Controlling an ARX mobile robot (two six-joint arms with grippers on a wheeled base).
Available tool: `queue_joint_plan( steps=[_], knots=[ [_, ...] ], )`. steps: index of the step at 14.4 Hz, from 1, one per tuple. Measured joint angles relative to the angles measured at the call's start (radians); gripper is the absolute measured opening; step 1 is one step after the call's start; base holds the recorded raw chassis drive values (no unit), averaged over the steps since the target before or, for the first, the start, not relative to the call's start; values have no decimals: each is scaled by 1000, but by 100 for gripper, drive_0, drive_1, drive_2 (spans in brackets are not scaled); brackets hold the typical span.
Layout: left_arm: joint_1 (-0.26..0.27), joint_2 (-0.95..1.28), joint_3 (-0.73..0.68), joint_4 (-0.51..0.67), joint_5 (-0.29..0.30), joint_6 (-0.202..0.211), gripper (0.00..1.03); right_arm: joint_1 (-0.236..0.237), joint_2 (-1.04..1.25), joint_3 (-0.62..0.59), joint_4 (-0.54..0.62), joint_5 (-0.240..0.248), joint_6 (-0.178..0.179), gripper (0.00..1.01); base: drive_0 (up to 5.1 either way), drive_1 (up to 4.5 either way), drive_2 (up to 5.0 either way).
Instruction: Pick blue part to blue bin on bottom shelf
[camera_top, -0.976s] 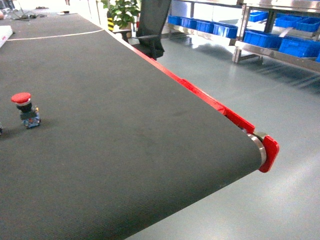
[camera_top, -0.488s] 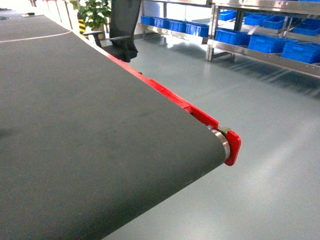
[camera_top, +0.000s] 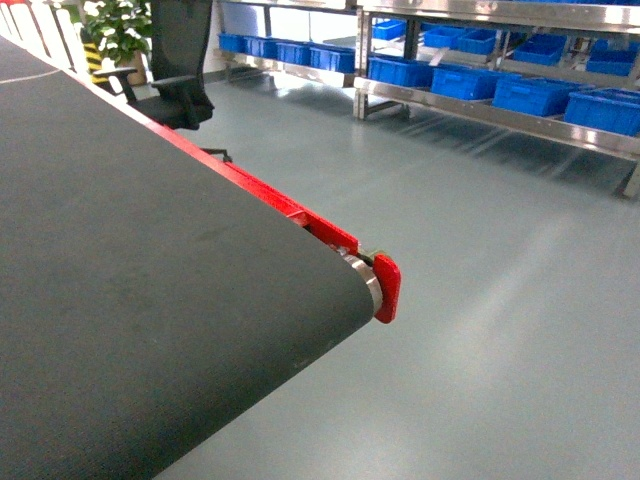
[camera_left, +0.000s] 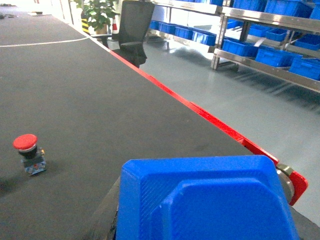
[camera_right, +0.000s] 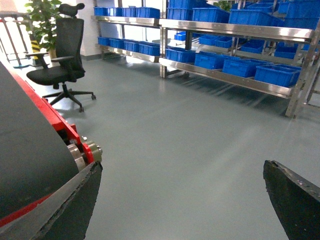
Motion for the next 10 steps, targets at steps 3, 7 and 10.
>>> queue_joint_plan(
  steps=[3,7,10],
  knots=[
    [0,0,0,0,0,0,44,0,0,0,0,0,0,98,-149,-149,-149],
    [0,0,0,0,0,0,44,0,0,0,0,0,0,98,-152,-152,-152],
    [0,0,0,0,0,0,44,0,0,0,0,0,0,98,-151,-151,-151]
  ],
)
